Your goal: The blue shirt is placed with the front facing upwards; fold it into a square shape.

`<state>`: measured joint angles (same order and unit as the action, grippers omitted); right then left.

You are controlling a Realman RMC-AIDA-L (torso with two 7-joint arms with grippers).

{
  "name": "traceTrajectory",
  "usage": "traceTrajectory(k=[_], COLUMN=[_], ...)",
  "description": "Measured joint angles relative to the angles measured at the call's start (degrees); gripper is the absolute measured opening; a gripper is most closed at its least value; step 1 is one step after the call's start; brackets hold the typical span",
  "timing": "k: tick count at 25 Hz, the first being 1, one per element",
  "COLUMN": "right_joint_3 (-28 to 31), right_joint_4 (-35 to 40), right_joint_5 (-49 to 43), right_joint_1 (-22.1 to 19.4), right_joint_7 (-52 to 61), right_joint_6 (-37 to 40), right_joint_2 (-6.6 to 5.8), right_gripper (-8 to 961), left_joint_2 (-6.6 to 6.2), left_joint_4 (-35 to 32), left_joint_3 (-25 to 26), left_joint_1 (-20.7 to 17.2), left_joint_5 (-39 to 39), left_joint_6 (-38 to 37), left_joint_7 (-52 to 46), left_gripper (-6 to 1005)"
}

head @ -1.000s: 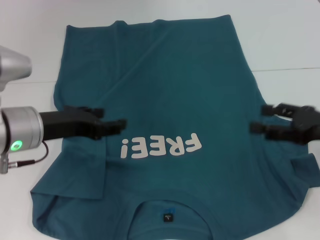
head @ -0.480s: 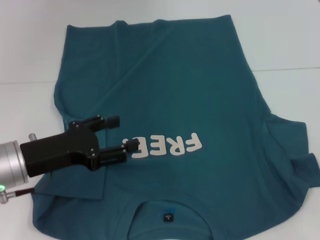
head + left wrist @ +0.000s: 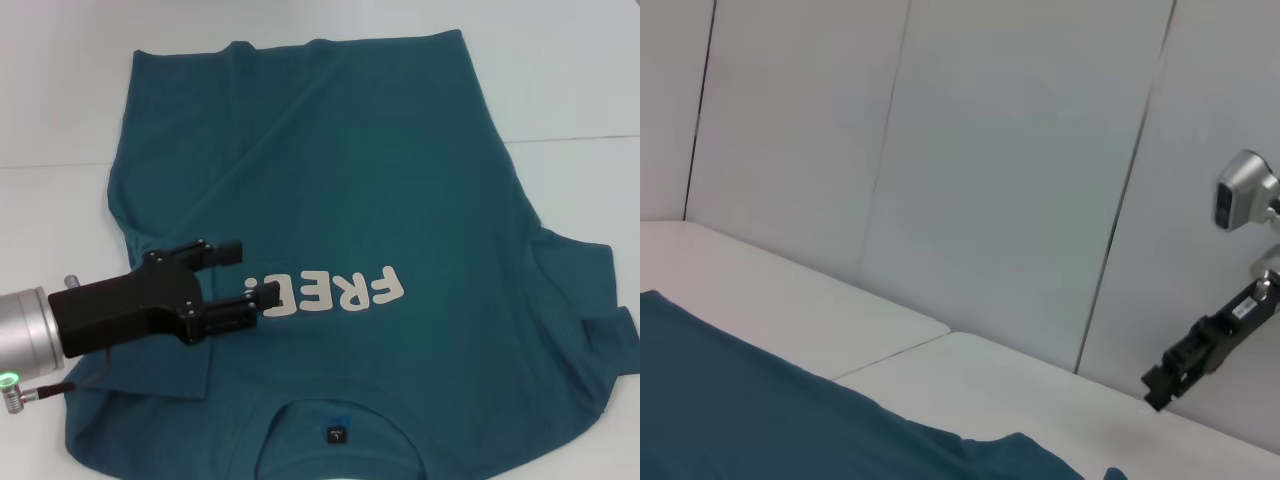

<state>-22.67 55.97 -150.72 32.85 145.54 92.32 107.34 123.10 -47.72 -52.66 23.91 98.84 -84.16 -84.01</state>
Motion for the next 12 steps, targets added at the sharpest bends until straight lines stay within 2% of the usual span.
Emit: traceTrajectory(k=[5, 12], right_joint_3=[-1.12, -2.35], right_joint_4=[-5.79, -10.66], right_joint_5=[-0.38, -0.43], right_joint_1=[0.99, 1.99], right_joint_7=[0.19, 0.16], right_joint_6=[-2.81, -6.56], right_joint_2=[-0.56, -0.72], right_gripper=[905, 891], left_joint_2=[-0.42, -0.65], left_joint_4=[1.13, 1.88], left_joint_3=[-0.05, -0.02], left_joint_1=[0.19, 0.15], left_joint_5=[0.17, 0.21], left_joint_6=[0.44, 1.01], left_joint_7=[0.12, 0.25], left_gripper=[830, 828])
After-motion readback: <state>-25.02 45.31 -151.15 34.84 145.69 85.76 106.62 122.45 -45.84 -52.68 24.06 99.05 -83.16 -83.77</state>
